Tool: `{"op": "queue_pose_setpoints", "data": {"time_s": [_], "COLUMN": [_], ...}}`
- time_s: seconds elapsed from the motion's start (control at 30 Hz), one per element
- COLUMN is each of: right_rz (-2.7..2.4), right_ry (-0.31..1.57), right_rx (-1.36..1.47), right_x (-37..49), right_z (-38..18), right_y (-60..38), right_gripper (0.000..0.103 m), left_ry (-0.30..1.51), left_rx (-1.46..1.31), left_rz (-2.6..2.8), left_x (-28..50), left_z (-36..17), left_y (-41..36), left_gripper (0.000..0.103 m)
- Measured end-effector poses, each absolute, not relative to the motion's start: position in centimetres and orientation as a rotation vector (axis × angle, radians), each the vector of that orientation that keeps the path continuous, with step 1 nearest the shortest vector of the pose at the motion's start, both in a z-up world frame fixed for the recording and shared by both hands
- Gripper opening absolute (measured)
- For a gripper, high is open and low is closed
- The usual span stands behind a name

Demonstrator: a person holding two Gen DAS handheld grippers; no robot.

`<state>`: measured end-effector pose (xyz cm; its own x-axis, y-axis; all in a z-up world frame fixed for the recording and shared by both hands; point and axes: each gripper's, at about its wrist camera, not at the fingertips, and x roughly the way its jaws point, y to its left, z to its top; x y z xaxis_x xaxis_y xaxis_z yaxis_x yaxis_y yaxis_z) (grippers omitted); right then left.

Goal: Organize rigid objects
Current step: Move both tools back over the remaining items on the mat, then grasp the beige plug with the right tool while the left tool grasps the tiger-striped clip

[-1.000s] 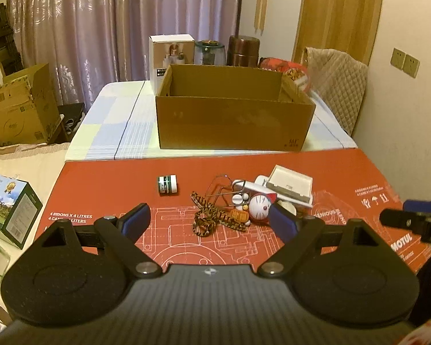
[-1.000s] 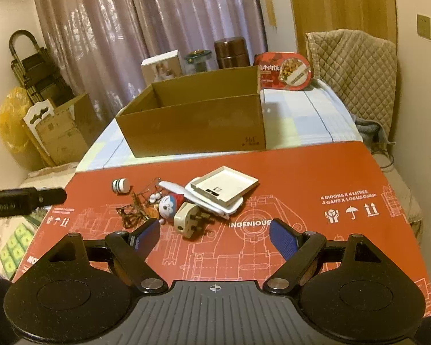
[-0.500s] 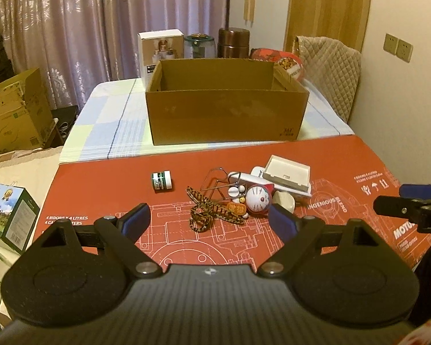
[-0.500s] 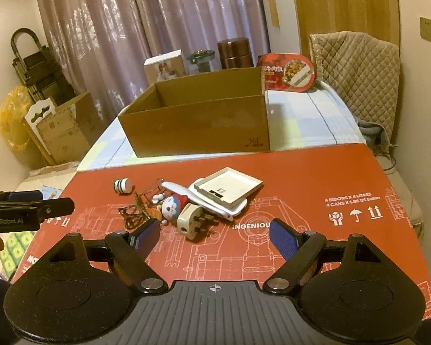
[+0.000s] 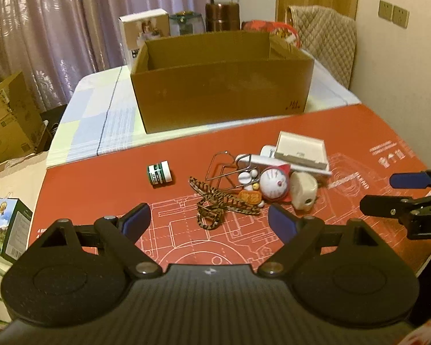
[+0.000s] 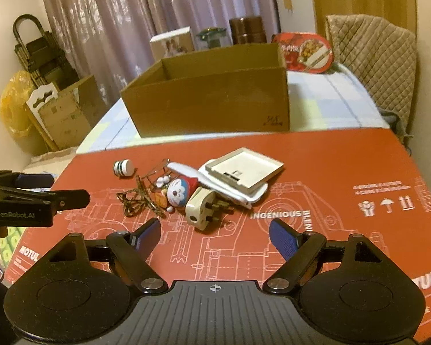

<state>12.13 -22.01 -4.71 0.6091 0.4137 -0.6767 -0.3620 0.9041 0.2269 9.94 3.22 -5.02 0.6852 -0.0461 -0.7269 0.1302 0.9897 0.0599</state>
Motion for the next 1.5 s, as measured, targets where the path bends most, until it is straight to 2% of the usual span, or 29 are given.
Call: {"op": "queue_pose_setpoints", "data": {"time_s": [0.33, 0.8, 1.07, 1.17, 1.43, 1.5], "right_rz": [0.439, 0.442, 0.427, 0.423, 0.435, 0.437], "right_ry": [0.83, 0.852, 0.832, 0.83, 0.819, 0.815], "right_rx": [0.073, 0.077, 0.085, 0.073, 0.059, 0.056], "right_x": [14.9, 17.6, 18.3, 18.4, 17.6, 17.3], "right_z": [-7.8, -11.1, -11.5, -11.6, -11.1, -10.9], "right_y": [-20.0, -17.3, -16.5, -16.4, -16.8, -16.9], "right_gripper": [0.079, 0.053, 0.045, 0.037, 0.037, 0.037], "left_ry": [0.857, 0.857, 0.854, 0.857, 0.867, 0.872], "left_rx": [0.15, 0.154, 0.133, 0.116, 0.099, 0.103], "left_rz": [-0.16, -0.21, -0.225, -0.229, -0.244, -0.244], "left_x": [13.6, 16.1, 16.5, 16.7, 16.7, 16.8], "left_z": [-8.3, -11.5, -12.6, -13.0, -13.4, -13.5], "left_y": [3.9, 4.6, 4.7, 4.9, 5.0, 5.1], "left_gripper": [0.086, 0.083, 0.083, 0.083, 0.081, 0.077]}}
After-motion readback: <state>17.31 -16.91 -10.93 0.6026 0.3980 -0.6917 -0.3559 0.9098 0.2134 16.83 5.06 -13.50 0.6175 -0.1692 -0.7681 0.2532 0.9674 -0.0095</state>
